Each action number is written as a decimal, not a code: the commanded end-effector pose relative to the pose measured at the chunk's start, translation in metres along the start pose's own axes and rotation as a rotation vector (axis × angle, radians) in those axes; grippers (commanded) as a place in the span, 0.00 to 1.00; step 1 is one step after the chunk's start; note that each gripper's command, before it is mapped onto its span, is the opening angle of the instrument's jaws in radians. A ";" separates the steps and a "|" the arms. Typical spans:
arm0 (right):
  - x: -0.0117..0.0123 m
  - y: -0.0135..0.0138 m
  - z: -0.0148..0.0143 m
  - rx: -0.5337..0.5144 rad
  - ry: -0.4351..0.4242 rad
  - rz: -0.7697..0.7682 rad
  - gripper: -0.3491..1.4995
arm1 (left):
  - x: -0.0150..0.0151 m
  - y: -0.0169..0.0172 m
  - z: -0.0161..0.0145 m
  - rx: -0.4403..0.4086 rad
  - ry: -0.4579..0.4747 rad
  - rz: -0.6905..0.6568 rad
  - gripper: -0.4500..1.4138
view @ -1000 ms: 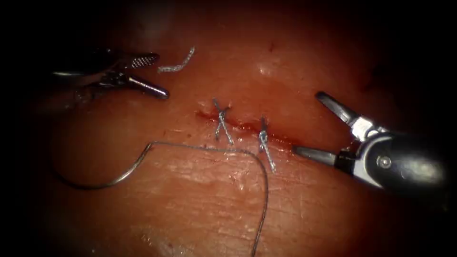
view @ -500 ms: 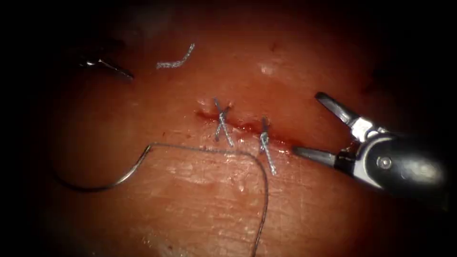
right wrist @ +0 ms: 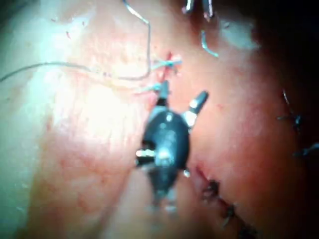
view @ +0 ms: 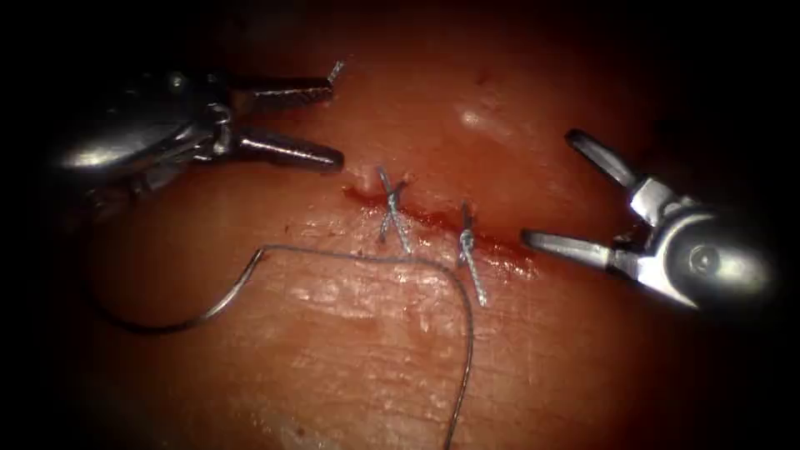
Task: Wound Closure
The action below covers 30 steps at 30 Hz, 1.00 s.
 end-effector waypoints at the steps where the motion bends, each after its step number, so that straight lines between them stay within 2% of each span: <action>1: 0.0001 -0.0003 0.0008 0.016 0.010 0.000 0.80 | -0.0001 -0.0001 0.0011 -0.009 0.003 0.017 0.49; 7: 0.0017 -0.0003 -0.0003 0.098 0.047 0.008 0.78 | -0.0011 0.0006 0.0016 -0.045 0.014 0.151 0.48; 12: 0.0017 -0.0004 -0.0004 0.193 0.096 0.022 0.77 | -0.0022 0.0004 0.0019 -0.060 0.017 0.209 0.53; 17: 0.0019 -0.0001 -0.0010 0.208 0.085 0.049 0.76 | -0.0026 0.0007 0.0017 -0.074 0.020 0.253 0.57; 23: 0.0012 0.0003 -0.0012 0.202 0.082 0.106 0.68 | -0.0027 0.0016 0.0014 -0.085 0.023 0.287 0.59; 30: 0.0010 0.0008 -0.0016 0.179 0.059 0.111 0.69 | -0.0030 0.0015 0.0010 -0.089 0.023 0.291 0.59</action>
